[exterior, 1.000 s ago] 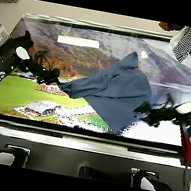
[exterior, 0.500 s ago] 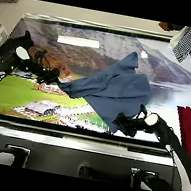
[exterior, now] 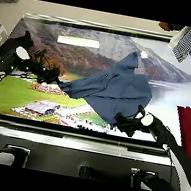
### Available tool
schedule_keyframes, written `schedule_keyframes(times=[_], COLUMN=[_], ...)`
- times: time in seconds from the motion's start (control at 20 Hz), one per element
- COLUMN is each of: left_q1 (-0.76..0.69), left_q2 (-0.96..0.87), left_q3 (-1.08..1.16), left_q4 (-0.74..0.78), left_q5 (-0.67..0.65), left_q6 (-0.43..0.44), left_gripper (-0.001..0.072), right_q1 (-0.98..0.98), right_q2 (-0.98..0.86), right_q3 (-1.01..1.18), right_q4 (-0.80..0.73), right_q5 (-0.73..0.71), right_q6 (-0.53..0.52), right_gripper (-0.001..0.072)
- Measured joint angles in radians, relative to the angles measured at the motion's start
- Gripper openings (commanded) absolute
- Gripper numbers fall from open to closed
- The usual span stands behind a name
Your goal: Fold the clothes and pants, and hang the long-sleeved shirts on hangers.
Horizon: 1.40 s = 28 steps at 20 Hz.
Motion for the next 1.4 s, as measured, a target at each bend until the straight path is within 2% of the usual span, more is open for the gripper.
schedule_keyframes(times=[0.2,0.45,0.7,0.85,1.15,1.4], left_q1=[0.004,0.063,0.16,0.207,0.241,0.215], left_q2=[0.011,0.114,0.367,0.565,0.842,0.772], left_q3=[0.008,0.121,0.288,0.329,0.351,0.352], left_q4=[-0.006,-0.118,-0.222,-0.228,-0.069,-0.005], left_q5=[0.004,0.033,0.057,0.089,0.217,0.246], left_q6=[0.0,0.033,0.042,0.016,-0.07,-0.068], left_gripper=[0.0015,0.0014,0.0014,0.0014,0.0013,0.0013], right_q1=[-0.033,-0.13,-0.177,-0.184,-0.187,-0.187], right_q2=[0.006,0.063,0.18,0.269,0.38,0.293], right_q3=[0.117,0.482,0.916,1.105,1.225,1.239], right_q4=[-0.016,-0.074,-0.142,-0.184,-0.313,-0.355], right_q5=[-0.005,0.098,0.259,0.32,0.355,0.393], right_q6=[-0.009,-0.083,-0.143,-0.151,-0.116,-0.086], right_gripper=[0.0025,0.0025,0.0025,0.0025,0.0026,0.0026])
